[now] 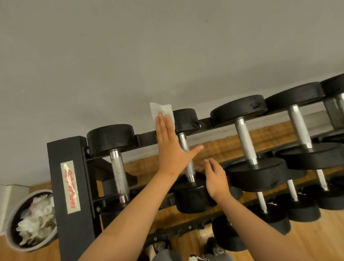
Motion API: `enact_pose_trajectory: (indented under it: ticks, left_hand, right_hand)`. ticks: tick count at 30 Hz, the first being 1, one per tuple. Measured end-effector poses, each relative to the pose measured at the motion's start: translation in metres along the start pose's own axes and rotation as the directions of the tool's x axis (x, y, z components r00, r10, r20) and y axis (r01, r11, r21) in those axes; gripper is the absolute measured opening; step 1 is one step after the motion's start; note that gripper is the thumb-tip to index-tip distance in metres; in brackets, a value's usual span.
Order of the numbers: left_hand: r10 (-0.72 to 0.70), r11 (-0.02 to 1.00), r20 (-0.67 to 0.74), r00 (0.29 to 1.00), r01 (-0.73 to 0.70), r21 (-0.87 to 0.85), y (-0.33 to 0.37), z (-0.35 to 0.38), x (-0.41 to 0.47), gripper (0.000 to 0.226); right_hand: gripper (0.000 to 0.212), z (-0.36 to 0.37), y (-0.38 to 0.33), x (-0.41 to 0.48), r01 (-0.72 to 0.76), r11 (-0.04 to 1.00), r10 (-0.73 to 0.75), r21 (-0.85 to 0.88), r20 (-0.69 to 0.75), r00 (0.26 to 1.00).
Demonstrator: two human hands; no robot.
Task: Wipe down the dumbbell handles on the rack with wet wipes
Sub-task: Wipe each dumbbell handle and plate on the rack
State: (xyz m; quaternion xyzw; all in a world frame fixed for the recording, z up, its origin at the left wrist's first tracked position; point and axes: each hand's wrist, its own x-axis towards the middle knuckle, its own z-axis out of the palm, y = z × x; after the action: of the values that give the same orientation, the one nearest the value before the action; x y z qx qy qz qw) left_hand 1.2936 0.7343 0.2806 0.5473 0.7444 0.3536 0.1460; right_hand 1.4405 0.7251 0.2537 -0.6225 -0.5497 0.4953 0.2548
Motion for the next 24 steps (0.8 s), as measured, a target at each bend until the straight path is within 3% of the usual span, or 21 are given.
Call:
enact_pose_trajectory:
  ticks: [3,6,11,15,18,21,24]
  left_hand:
    - [0.081,0.971,0.030,0.996,-0.085,0.224,0.001,-0.003,0.004,0.125]
    - [0.195,0.862,0.130,0.972,-0.233,0.450,0.009,-0.002,0.012,0.119]
    - [0.175,0.784,0.227,0.958,-0.275,0.556,0.031,-0.004,0.026,0.110]
    - [0.151,0.862,0.174,0.973,-0.216,0.458,0.040,-0.013,0.026,0.095]
    - [0.136,0.926,0.034,0.990,-0.139,0.351,0.046,-0.015,0.013,0.082]
    - [-0.157,0.988,-0.208,0.965,0.156,-0.019,0.053,0.001,-0.021,0.068]
    - [-0.480,0.875,-0.300,0.824,0.426,-0.230,0.055,0.028,-0.056,0.060]
  right_hand:
    - [0.031,0.000,0.000,0.000,0.013,1.000,-0.013,-0.001,0.004,1.000]
    - [0.032,-0.001,-0.003,-0.002,0.008,1.000,-0.008,0.009,0.024,1.000]
    - [0.032,-0.006,-0.009,-0.007,-0.008,1.000,0.007,0.028,0.051,0.999]
    - [0.031,-0.007,-0.007,-0.006,0.013,1.000,-0.014,0.019,0.092,0.996]
    - [0.032,-0.006,-0.003,-0.002,0.030,1.000,-0.029,-0.003,0.139,0.990]
    - [0.031,-0.009,0.000,0.002,0.083,0.996,-0.083,0.009,0.196,0.977]
    - [0.024,-0.023,-0.004,0.006,0.211,0.977,-0.210,0.011,0.152,0.966]
